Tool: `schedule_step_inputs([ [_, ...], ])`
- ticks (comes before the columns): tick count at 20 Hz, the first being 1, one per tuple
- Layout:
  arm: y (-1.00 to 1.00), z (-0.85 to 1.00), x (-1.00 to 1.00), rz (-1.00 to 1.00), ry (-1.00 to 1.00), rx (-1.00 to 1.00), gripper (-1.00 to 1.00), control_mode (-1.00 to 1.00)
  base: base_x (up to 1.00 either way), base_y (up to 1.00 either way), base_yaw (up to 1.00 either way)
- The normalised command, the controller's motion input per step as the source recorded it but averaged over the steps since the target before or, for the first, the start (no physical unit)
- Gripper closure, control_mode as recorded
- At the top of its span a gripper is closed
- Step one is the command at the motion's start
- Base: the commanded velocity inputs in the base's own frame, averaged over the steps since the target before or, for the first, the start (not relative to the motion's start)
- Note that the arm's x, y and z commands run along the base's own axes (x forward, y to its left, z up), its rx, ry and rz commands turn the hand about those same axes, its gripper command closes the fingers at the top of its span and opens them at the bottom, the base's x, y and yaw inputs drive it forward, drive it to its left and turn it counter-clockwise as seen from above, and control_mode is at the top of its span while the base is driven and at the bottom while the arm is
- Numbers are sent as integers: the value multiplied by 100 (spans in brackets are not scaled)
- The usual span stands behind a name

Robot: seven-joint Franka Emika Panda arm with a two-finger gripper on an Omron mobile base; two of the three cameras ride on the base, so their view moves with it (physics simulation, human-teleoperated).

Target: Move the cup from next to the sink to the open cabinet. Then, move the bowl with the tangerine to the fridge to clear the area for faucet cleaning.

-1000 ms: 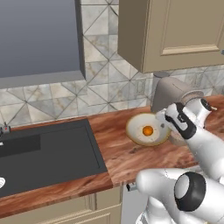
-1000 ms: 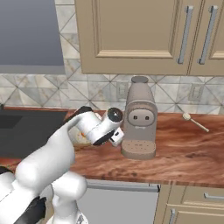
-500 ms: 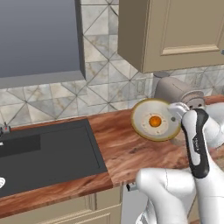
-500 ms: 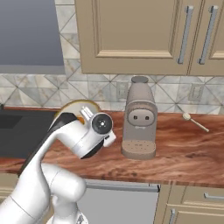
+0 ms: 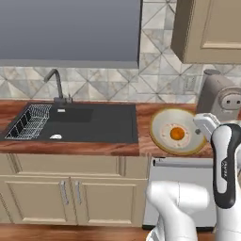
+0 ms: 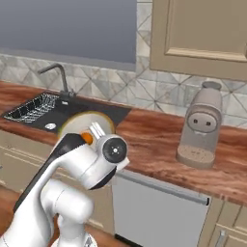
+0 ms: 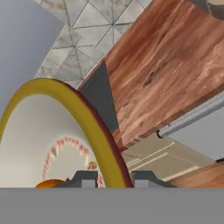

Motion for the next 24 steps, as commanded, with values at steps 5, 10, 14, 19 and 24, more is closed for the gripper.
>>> schedule_step_inputs([
  [5,0,0,0,0,0,0,100,100,-7,5,87],
  [10,0,0,0,0,0,0,100,100,0,11,94],
  [14,0,0,0,0,0,0,100,100,0,13,95],
  [19,0,0,0,0,0,0,100,100,0,13,95],
  [24,0,0,0,0,0,0,100,100,9,11,89],
])
